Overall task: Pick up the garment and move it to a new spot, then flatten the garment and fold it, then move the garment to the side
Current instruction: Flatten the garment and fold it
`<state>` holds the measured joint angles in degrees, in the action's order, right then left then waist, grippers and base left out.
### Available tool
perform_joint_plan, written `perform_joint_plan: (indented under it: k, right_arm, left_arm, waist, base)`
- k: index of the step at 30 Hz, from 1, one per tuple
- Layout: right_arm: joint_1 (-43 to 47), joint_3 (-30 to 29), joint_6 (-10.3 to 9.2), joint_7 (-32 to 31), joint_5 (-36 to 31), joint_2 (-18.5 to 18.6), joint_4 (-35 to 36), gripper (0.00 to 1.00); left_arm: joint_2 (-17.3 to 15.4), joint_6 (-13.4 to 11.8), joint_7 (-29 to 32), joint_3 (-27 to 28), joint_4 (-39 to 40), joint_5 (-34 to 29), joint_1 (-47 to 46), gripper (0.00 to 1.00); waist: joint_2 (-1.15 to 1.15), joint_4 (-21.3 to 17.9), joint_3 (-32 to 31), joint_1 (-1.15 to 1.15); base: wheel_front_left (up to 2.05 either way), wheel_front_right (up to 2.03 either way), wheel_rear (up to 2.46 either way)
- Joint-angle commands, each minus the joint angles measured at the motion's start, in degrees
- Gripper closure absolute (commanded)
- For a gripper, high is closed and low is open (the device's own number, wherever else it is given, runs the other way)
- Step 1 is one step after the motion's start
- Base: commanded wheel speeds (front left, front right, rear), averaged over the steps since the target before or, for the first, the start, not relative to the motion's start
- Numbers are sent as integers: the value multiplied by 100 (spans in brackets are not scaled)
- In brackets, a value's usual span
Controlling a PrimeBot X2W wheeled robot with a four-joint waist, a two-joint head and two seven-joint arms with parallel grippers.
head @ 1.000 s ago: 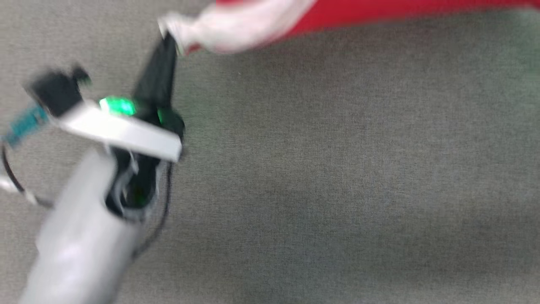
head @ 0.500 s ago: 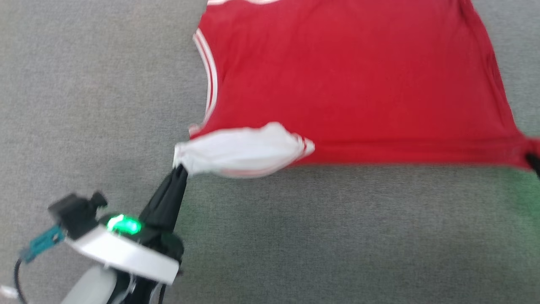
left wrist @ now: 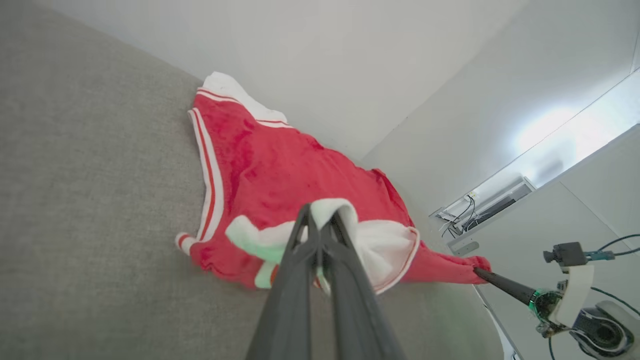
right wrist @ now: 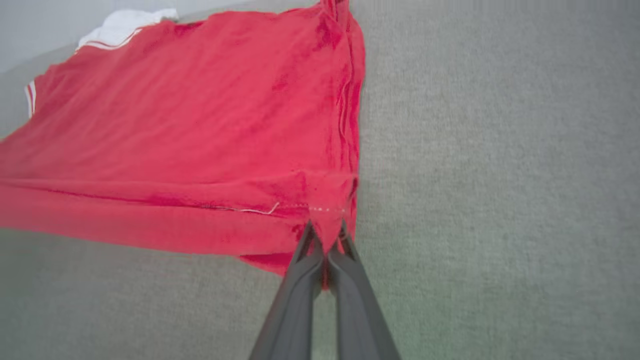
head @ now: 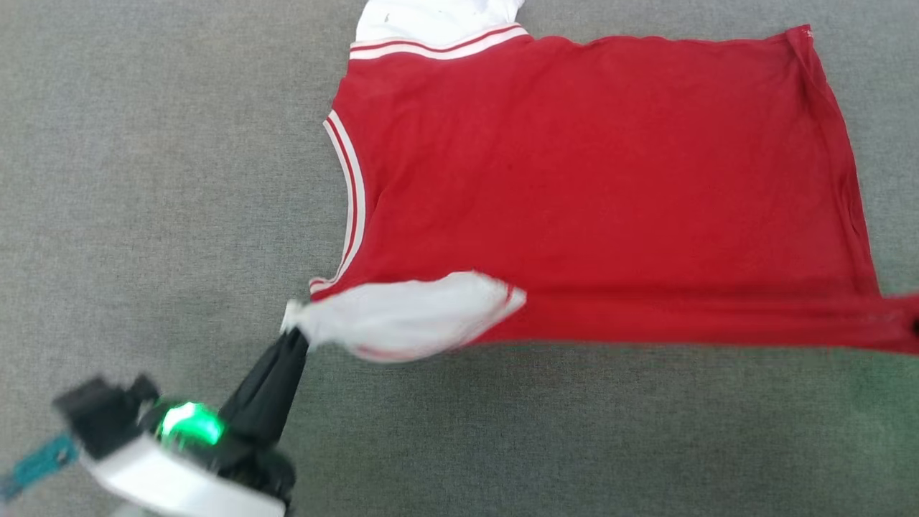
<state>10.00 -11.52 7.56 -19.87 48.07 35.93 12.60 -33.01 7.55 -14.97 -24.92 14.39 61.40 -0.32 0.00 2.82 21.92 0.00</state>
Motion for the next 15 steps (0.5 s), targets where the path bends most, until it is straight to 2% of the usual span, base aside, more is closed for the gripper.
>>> perform_joint_plan:
  k: [1, 8, 15]
  right_arm:
    - [-308, -56, -14, -140, -49, -173, 66, 100]
    - [-1777, 232, -9, -588, -364, -328, -635, 100]
    - [-2885, 654, -9, -471, -455, -258, -1542, 100]
  left_arm:
    - [27, -17, -31, -95, -56, 60, -399, 100]
    - [203, -17, 73, -582, -926, 521, -2102, 100]
    - [336, -17, 70, -1089, -1982, 921, -3341, 100]
  waist:
    - [0, 11, 28, 0]
    - [0, 41, 286, 0]
    - [0, 43, 667, 0]
  base:
    - [0, 0, 0]
    - [0, 0, 0]
    - [0, 0, 0]
